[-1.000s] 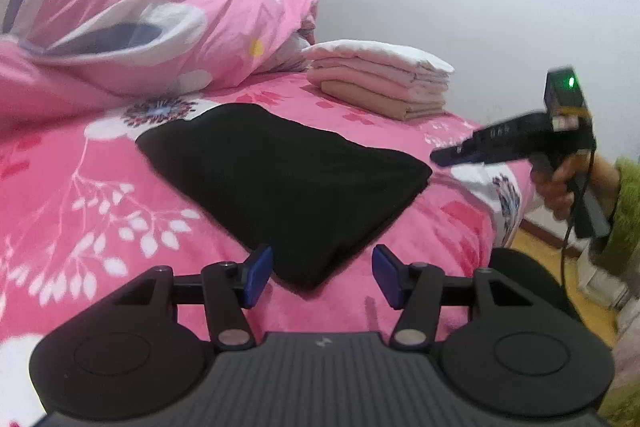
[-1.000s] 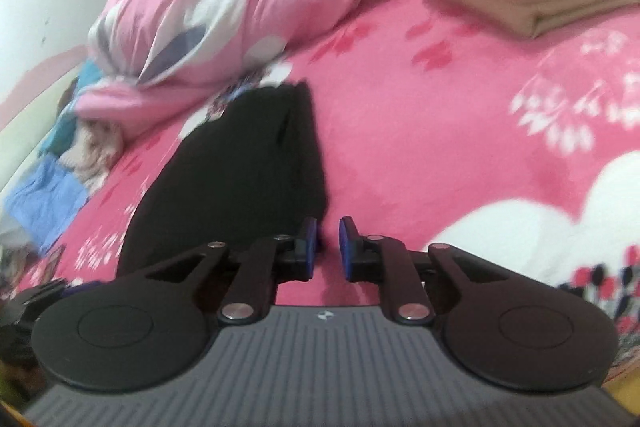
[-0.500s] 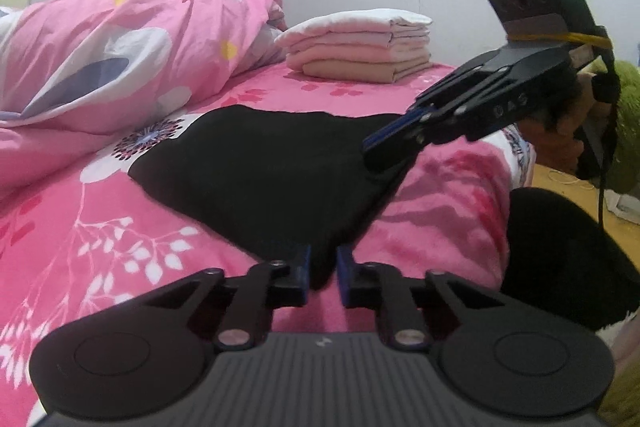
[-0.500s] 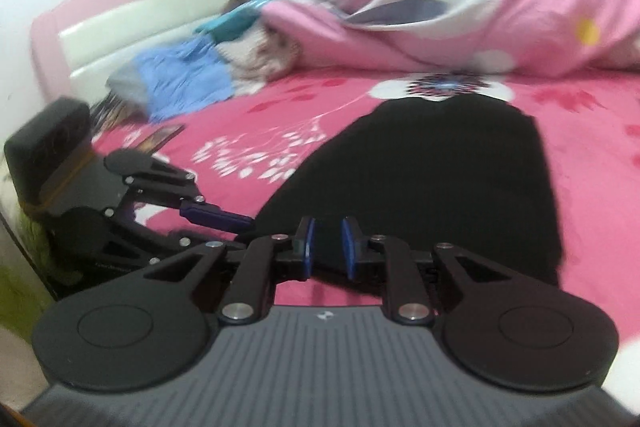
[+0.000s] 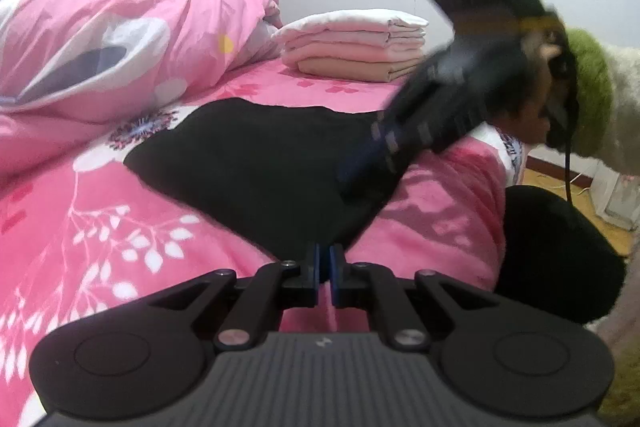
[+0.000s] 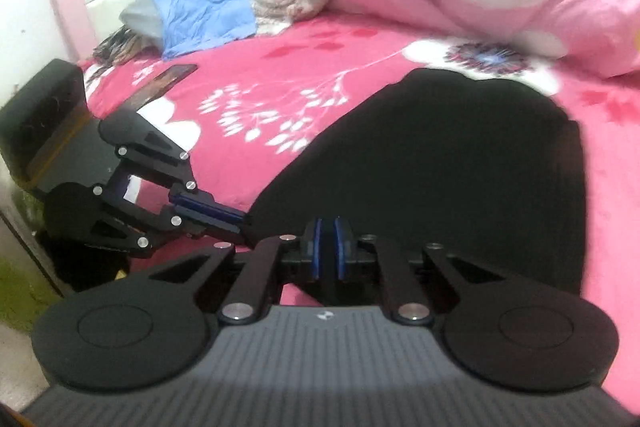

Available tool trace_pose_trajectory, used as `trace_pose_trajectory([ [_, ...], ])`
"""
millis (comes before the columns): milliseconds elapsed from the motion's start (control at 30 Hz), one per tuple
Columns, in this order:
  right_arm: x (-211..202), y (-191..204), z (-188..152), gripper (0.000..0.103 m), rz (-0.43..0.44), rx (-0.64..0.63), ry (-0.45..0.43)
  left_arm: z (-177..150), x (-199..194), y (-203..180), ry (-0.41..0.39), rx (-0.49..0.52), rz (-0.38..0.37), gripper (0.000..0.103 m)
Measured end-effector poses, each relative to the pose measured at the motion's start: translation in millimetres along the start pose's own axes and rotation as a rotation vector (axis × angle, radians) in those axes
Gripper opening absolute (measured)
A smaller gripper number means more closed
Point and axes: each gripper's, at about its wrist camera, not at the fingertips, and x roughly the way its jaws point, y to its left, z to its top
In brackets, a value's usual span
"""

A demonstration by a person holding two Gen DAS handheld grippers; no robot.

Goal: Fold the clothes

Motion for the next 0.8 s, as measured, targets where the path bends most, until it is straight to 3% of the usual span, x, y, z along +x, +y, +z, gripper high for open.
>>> trace_pose_trajectory([
  [100,5.9,8.7,-10.1,0.006,0.104,-0.039,0.107,-2.5,-8.3,10.9,0.012,-0.076,-0.038,0.008],
  [167,-4.9,16.0,-10.9,0.006,0.125,-0.073,0.145,-3.2,-17.4,18.3,0.006,-0.126,-0.056,0.008],
  [233,-17.9,18.0,-7.1,0.006,0.083,-0.104,0.122,-1.8,-26.0,24.8,-0.01,-0.167,-0.071,0.008],
  [400,-27.3,-10.1,5.4,0.008,-0.077,-0.03,-0.074,17.5,-21.9,28.0,-0.07,-0.185,-0.076,0.018],
  [500,-15.7,-20.0,-11.5,0.009,-0.175,-0.014,-0.005,22.8,2.9,22.3,-0.035,-0.172,-0.086,0.025],
  [667,-55.9,-14.0,-43.6,0.008,-0.229,0.055,0.034,16.3,18.2,17.5,0.026,-0.169,-0.082,0.03],
  [733,-68.8,-10.8,-40.6,0.009,-0.256,0.056,0.0,15.4,17.6,18.5,0.04,-0.189,-0.082,0.031],
  [800,-77.1,-13.4,-31.6,0.009,-0.251,0.063,-0.096,17.9,13.1,23.4,0.04,-0.225,-0.083,0.031],
])
